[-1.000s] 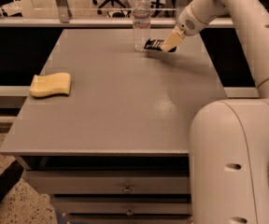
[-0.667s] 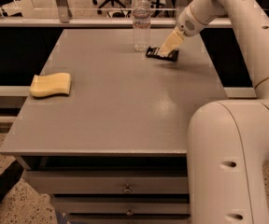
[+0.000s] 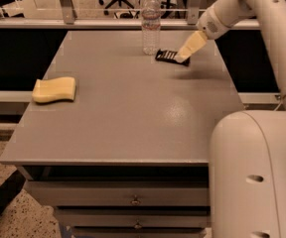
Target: Move rxbar chocolate near water bottle
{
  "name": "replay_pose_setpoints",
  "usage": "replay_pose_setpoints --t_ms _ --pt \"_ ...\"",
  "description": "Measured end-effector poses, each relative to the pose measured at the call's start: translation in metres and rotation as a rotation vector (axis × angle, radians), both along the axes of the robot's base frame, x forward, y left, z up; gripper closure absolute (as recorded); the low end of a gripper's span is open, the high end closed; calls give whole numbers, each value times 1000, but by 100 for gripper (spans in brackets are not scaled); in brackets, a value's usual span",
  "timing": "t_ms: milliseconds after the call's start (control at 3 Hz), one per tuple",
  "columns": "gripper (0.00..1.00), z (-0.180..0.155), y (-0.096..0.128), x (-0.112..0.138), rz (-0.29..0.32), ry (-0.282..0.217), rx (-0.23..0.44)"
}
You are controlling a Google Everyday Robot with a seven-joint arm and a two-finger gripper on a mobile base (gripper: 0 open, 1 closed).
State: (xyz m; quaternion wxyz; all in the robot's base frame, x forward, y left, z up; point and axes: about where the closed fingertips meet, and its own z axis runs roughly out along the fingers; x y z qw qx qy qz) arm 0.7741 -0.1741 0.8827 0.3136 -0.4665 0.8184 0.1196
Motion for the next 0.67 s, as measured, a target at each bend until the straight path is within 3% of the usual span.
replay_pose_setpoints --t_ms 333,667 --pt "0 16 -84 -38 -68 -33 135" --pt "0 11 -81 -35 -70 -27 121"
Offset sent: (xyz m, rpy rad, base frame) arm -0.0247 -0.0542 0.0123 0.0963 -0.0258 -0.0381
